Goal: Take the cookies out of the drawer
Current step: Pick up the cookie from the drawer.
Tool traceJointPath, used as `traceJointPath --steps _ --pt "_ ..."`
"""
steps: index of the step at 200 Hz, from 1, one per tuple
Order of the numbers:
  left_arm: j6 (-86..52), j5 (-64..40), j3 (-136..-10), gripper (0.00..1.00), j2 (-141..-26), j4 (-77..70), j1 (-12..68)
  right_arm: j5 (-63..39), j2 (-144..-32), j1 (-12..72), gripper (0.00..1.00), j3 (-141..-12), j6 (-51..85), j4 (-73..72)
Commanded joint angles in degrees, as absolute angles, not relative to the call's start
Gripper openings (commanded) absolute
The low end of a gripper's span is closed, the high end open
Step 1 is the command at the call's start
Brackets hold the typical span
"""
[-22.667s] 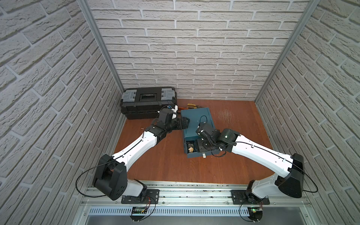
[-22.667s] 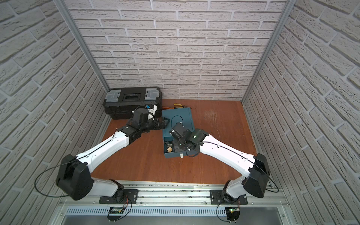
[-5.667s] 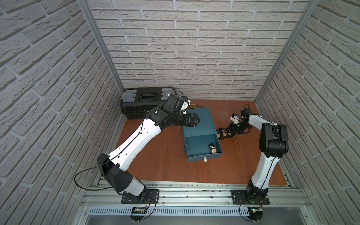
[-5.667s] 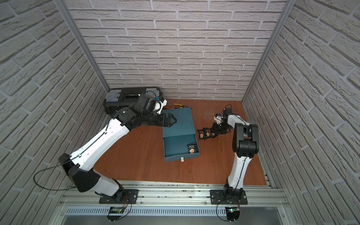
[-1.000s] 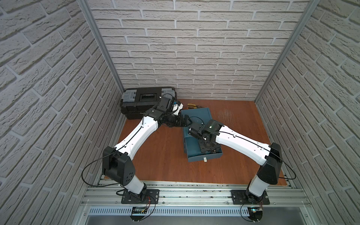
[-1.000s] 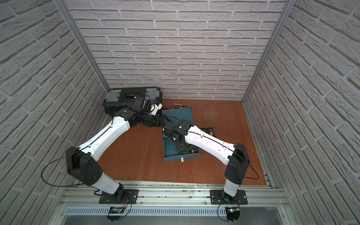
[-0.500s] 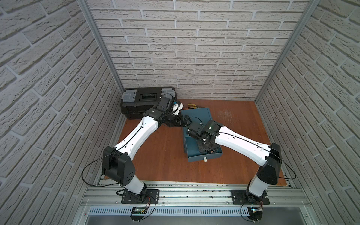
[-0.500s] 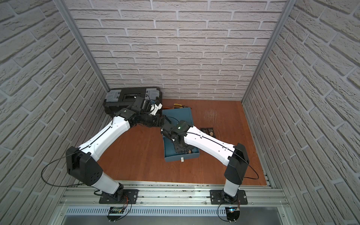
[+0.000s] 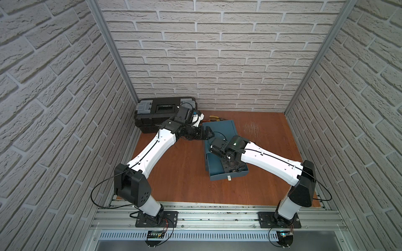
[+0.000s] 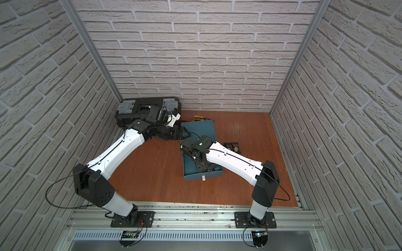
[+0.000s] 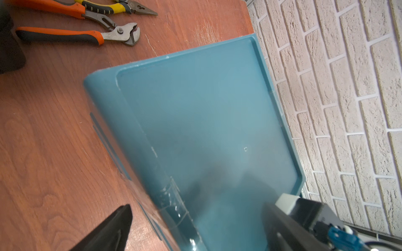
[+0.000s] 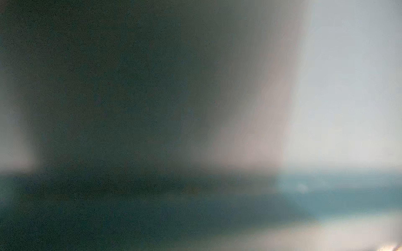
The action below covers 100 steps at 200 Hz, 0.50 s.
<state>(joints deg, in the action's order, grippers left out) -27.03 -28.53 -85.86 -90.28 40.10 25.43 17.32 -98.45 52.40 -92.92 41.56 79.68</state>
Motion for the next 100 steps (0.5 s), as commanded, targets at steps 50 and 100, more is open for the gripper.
traceJointPath --steps 50,100 --pt "-26.2 -28.2 -87.8 0.98 -90.6 40.4 25.1 16.8 -97.0 52.6 0.51 -90.3 39.7 76.7" --pt "-25.5 -28.0 -89.4 0.99 -90.9 41.9 25.0 17.8 -95.6 52.6 0.43 -91.9 39.3 78.2"
